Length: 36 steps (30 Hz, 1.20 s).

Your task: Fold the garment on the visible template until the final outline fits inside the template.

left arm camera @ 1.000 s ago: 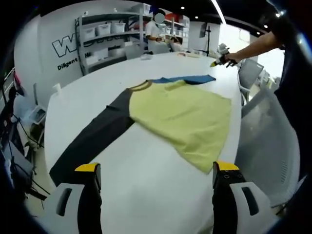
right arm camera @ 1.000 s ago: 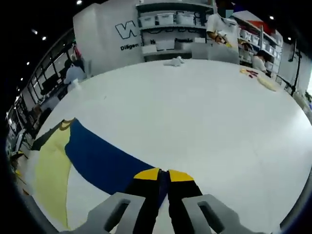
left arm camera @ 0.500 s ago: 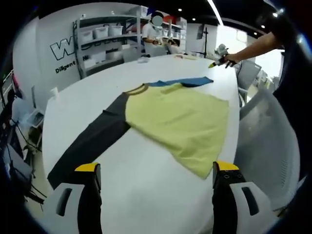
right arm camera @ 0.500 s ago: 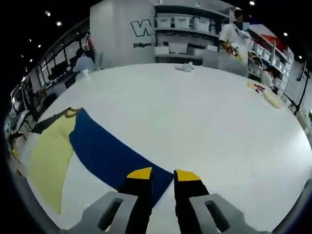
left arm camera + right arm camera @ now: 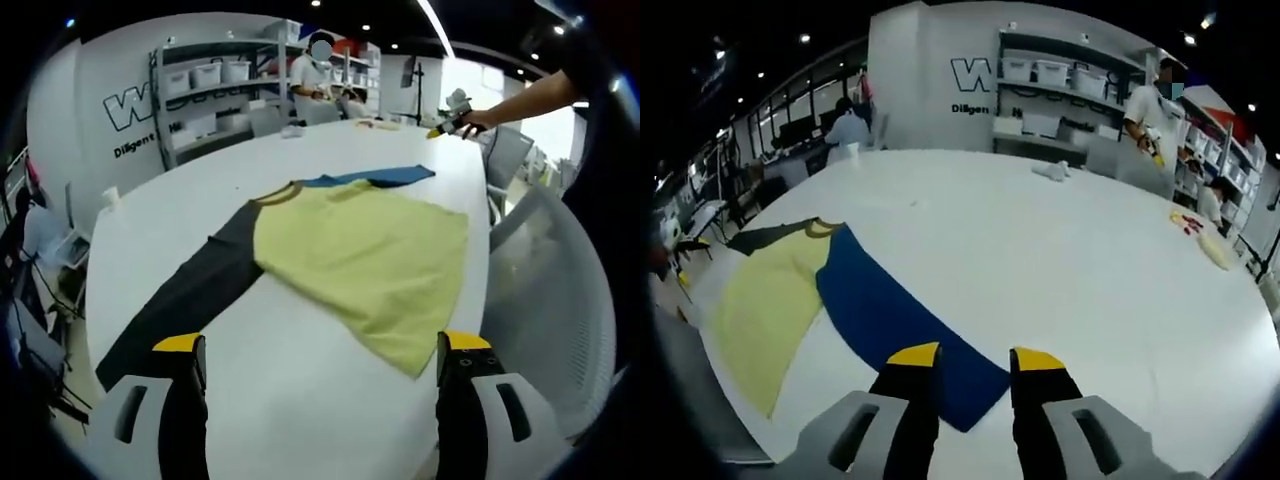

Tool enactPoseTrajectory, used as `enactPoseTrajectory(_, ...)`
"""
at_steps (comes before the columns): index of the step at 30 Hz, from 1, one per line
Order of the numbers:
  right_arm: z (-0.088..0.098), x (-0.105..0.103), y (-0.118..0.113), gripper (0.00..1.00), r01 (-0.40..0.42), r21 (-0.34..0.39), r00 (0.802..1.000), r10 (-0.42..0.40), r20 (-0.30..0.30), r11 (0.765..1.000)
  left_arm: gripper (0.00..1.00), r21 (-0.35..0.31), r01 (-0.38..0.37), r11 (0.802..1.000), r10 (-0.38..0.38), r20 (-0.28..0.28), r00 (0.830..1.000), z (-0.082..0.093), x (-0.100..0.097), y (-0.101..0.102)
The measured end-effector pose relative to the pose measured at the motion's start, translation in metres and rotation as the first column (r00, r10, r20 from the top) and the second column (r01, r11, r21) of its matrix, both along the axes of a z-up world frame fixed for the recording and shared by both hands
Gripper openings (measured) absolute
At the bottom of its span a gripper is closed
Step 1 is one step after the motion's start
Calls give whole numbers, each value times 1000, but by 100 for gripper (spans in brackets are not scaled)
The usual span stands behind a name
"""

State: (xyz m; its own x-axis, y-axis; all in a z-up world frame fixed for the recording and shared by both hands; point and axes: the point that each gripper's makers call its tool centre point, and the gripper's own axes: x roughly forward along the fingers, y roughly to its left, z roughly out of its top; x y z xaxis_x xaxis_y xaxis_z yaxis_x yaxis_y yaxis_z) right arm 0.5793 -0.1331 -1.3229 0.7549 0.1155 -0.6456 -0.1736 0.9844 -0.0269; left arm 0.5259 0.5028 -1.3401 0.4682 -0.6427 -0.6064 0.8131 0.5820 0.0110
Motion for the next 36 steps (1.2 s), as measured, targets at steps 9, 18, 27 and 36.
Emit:
enactPoseTrajectory(9, -5, -16, 11, 45, -70, -3, 997, 70, -18, 998, 95, -11, 2, 1000, -2, 9, 1000, 0, -5, -3)
enactPoseTrajectory(18, -7, -29, 29, 64, -86, 61, 996, 87, -16, 994, 95, -24, 11, 1000, -11, 8, 1000, -3, -13, -7)
enactPoseTrajectory(27, -17, -48, 51, 68, -145, 94, 988, 149, -39, 985, 95, -48, 12, 999, -11, 15, 1000, -1, -14, -13)
enactPoseTrajectory(36, -23, -59, 59, 67, -198, 88, 978, 202, -50, 976, 94, -49, 34, 998, -34, 18, 999, -7, -23, -17)
